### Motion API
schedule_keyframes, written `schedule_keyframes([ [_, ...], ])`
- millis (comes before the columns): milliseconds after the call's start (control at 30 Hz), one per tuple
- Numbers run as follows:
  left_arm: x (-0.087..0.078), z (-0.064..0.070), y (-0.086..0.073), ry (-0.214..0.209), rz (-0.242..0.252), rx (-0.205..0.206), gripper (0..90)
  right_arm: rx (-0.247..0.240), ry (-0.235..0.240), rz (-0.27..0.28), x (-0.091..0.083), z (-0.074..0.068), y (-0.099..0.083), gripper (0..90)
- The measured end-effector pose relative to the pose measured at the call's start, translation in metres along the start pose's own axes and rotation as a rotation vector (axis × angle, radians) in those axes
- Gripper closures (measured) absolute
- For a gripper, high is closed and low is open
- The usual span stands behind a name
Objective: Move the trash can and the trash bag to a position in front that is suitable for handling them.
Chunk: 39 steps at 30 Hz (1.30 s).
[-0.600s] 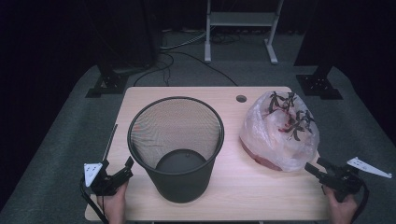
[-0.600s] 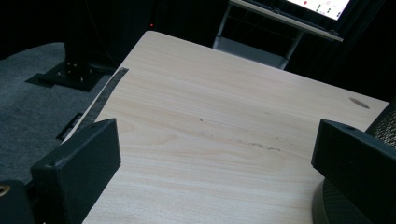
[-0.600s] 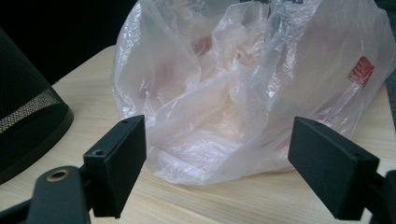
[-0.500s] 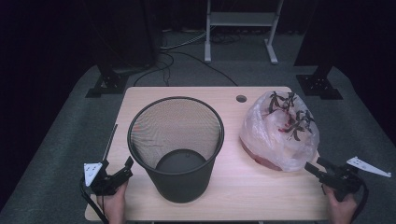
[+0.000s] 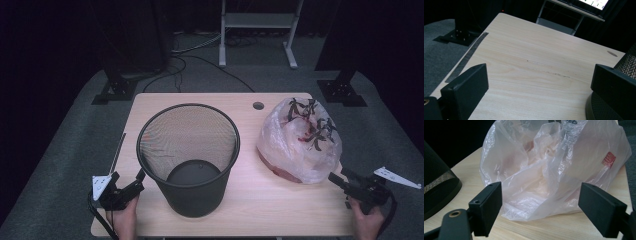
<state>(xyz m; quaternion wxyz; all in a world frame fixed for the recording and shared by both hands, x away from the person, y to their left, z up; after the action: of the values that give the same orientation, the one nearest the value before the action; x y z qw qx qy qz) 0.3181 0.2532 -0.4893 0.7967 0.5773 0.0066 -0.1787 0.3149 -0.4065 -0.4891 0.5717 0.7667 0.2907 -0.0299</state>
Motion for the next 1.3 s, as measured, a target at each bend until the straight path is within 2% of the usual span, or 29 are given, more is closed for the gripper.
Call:
schedule_keyframes([
  [400,0.003,0.010,-0.001,-0.024,-0.007,0.006,0.1,-0.008,0.002,-0.008,0.004,-0.005,-0.001,18.5],
  [833,0.008,0.029,-0.005,-0.045,-0.021,0.032,0.1,-0.011,0.001,-0.002,0.005,-0.007,0.000,18.5],
  [933,0.009,0.033,-0.007,-0.048,-0.021,0.024,0.1,-0.010,0.003,-0.002,0.005,-0.007,0.000,18.5],
  [1033,0.010,0.036,-0.009,-0.029,-0.028,0.033,0.4,-0.008,0.003,-0.003,0.005,-0.006,-0.001,18.5],
  [1300,0.008,0.039,-0.007,0.001,-0.008,0.038,0.6,-0.006,0.011,-0.001,0.004,-0.006,-0.001,18.5],
])
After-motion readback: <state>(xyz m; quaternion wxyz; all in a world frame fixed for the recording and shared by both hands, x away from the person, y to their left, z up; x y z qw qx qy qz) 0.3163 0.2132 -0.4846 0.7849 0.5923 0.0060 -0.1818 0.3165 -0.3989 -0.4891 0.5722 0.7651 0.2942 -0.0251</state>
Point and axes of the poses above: each handheld gripper's, and its own axes: x roughly forward along the jaws, y roughly out of its top, z roughly to its right, the point moved 7 cm from there along x, roughly forward along the jaws, and after that the axes turned 8 degrees about -y, right-handed, at the moved point
